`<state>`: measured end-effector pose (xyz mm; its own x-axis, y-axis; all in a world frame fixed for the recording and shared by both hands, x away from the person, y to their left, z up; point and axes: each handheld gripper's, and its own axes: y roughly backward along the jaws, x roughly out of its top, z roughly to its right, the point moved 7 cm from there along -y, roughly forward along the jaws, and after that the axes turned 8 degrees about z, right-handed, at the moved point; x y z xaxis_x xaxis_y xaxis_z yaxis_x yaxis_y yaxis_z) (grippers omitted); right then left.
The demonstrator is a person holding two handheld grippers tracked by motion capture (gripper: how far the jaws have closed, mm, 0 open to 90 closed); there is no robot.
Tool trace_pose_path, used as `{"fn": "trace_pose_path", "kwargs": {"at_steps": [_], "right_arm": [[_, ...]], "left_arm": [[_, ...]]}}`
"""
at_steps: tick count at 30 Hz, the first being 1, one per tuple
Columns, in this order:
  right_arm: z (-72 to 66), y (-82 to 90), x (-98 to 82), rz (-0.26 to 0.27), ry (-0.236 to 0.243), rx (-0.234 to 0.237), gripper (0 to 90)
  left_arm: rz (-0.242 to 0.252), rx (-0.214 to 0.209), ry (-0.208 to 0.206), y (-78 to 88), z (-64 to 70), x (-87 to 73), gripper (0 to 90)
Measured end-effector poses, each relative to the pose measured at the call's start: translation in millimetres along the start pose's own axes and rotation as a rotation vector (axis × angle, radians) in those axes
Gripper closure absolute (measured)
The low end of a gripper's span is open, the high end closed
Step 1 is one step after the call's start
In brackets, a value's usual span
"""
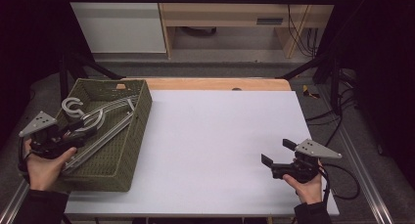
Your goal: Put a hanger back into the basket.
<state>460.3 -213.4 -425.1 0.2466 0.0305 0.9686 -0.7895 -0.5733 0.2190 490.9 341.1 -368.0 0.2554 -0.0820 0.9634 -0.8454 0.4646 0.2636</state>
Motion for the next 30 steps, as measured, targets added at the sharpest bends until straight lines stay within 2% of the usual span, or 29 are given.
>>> {"fn": "trace_pose_path", "kwargs": {"at_steps": [5, 8, 11, 15, 17, 19, 21, 26, 30], "right_arm": [[0.5, 1.8, 1.3, 0.006, 0.000, -0.001, 3.1], [0.8, 2.2, 1.4, 0.007, 0.002, -0.002, 2.9], [1.0, 2.7, 1.5, 0.008, 0.003, 0.001, 2.7], [1.4, 3.8, 1.7, 0.013, 0.000, 0.002, 2.7], [1.5, 4.1, 1.5, 0.014, -0.001, 0.003, 2.7], [1.9, 4.0, 1.1, 0.013, 0.001, 0.002, 2.7], [2.1, 4.0, 0.8, 0.012, 0.002, 0.001, 2.7], [2.8, 4.4, 0.3, 0.012, 0.001, 0.001, 2.7], [3.1, 4.5, 0.6, 0.016, 0.000, -0.003, 2.6]], "left_arm": [[0.040, -0.043, -0.009, -4.5, 32.7, -1.5, 29.6], [0.050, -0.072, 0.000, -9.4, 48.4, -6.3, 24.2], [0.049, -0.098, 0.004, -15.8, 62.8, -14.1, 20.0], [0.023, -0.139, 0.002, -22.5, 78.1, -25.5, 16.2], [0.019, -0.143, 0.001, -25.1, 84.3, -30.5, 14.2], [0.018, -0.136, -0.024, -26.0, 88.5, -33.0, 13.2], [0.025, -0.148, -0.030, -24.9, 91.4, -32.6, 12.4], [0.023, -0.147, -0.042, -24.8, 94.0, -34.1, 12.0], [0.028, -0.144, -0.037, -24.9, 94.7, -34.3, 11.5]]}}
